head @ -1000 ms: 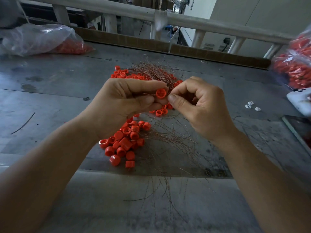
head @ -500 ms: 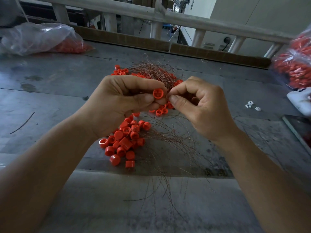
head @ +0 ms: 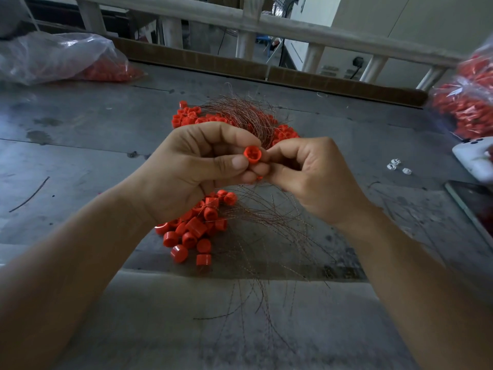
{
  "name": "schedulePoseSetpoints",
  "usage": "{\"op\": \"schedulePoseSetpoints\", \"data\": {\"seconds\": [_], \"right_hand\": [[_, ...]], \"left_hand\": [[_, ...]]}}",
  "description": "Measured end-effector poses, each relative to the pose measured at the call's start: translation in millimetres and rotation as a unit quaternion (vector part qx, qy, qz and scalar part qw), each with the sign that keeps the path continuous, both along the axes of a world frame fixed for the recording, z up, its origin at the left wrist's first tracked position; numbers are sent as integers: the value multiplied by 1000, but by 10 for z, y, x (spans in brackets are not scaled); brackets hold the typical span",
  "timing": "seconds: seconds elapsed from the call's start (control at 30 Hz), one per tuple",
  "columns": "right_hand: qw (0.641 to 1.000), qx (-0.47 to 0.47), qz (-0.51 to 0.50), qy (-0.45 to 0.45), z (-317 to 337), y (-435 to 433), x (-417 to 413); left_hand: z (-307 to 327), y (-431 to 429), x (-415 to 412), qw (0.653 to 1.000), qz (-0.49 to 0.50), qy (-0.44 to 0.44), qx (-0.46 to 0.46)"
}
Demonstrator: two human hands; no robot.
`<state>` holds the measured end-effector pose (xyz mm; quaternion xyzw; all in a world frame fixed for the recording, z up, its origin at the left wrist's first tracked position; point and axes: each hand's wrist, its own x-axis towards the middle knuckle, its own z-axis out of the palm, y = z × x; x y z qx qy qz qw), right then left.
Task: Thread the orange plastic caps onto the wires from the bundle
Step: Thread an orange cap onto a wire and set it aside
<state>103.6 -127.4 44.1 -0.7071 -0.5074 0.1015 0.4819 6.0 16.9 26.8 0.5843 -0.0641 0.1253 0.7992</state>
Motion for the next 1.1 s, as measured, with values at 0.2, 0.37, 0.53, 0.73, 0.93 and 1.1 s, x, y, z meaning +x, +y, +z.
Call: {"op": "schedulePoseSetpoints", "data": {"seconds": [0.2, 0.37, 0.53, 0.73, 0.93, 1.1], "right_hand": [[992, -16, -117, -41, 17, -54, 262], [958, -66, -253, -114, -142, -67, 596], [949, -160, -230, -145, -347, 1, 732], [937, -173, -209, -220, -466, 114, 758], [941, -159, -203, -218, -507, 126, 769], [967, -67, -237, -69, -348, 50, 803]], "left_hand": [[-30, 43, 21, 1000, 27, 11, -10], [-32, 56, 12, 999, 41, 18, -8], [-25, 70, 0, 999, 42, 20, -14], [-27, 54, -2, 999, 46, 23, -15], [-29, 48, 4, 999, 47, 25, -9], [-16, 57, -9, 999, 50, 19, 2]]}}
